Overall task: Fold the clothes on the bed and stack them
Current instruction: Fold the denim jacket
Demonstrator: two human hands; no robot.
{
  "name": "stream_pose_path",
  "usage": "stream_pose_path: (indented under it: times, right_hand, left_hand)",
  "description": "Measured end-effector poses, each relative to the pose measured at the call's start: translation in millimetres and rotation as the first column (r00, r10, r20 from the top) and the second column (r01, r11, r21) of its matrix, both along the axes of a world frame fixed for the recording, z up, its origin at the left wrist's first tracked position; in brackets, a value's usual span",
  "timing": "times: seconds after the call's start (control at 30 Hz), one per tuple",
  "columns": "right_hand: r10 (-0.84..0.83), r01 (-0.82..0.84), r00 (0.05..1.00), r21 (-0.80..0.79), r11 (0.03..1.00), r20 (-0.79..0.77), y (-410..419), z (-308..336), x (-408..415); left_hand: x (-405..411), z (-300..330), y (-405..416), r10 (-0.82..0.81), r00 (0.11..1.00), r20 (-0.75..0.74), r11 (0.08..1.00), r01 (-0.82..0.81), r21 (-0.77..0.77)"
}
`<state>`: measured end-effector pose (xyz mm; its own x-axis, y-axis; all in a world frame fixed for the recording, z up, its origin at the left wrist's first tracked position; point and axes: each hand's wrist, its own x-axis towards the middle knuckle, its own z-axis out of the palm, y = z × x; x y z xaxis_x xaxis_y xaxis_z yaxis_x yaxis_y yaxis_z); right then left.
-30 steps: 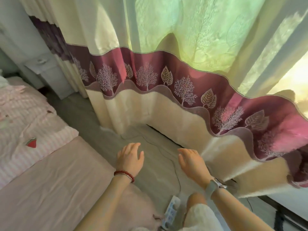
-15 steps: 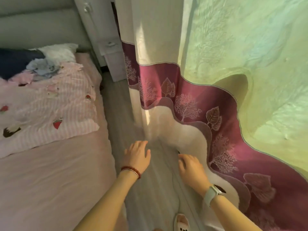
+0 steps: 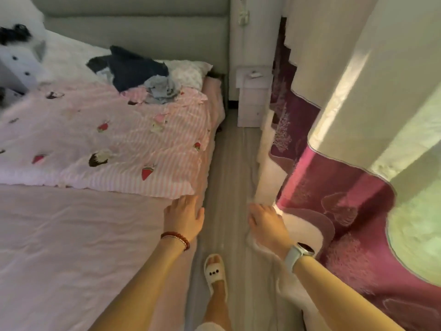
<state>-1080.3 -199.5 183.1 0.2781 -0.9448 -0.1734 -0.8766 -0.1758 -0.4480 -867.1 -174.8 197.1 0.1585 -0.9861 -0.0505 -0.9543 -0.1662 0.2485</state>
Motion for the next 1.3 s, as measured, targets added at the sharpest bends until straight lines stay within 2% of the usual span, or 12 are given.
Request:
stream_pose_path:
  times: [0.27, 0.43, 0.53, 0.7, 0.87, 0.93, 1.13, 1.3]
  right_hand:
    - [0.158, -0.159, 0.986, -0.005, 0.987, -0.054, -213, 14, 103]
    - [0.163, -0.165, 0.985, -0.034, 0.986, -0.051, -319, 34, 141]
    - [0.188, -0.187, 0.982, -0.078, 0.979, 0.012, -386, 35, 163]
    - [0.272, -0.268, 0.959, -0.058, 0.962, 0.076, -519, 24, 199]
    - [0.385, -0.382, 0.909, -0.052, 0.923, 0.160, -659, 21, 242]
    - [0.421, -0.422, 0.895, -0.022, 0.906, 0.145, -704, 22, 263]
    - [0.542, -0.551, 0.833, 0.089, 0.829, 0.109, -813, 6, 338]
    - [0.548, -0.562, 0.825, 0.103, 0.821, 0.140, -897, -21, 418]
  left_hand:
    - [107, 6, -185, 0.138, 0.990, -0.007, 0.990, -0.138, -0.002]
    - [143, 14, -280, 0.202, 0.978, -0.047, 0.979, -0.201, 0.023]
    - [159, 11, -346, 0.209, 0.977, -0.033, 0.978, -0.208, 0.024]
    - [192, 5, -467, 0.263, 0.964, -0.033, 0.965, -0.263, 0.005]
    - [230, 9, -584, 0.418, 0.907, -0.038, 0.908, -0.418, 0.016]
    - [244, 11, -623, 0.458, 0.887, -0.053, 0.889, -0.457, 0.025]
    - [303, -1, -704, 0.548, 0.831, -0.090, 0.836, -0.545, 0.059]
    - [386, -25, -784, 0.599, 0.788, -0.141, 0.800, -0.596, 0.070]
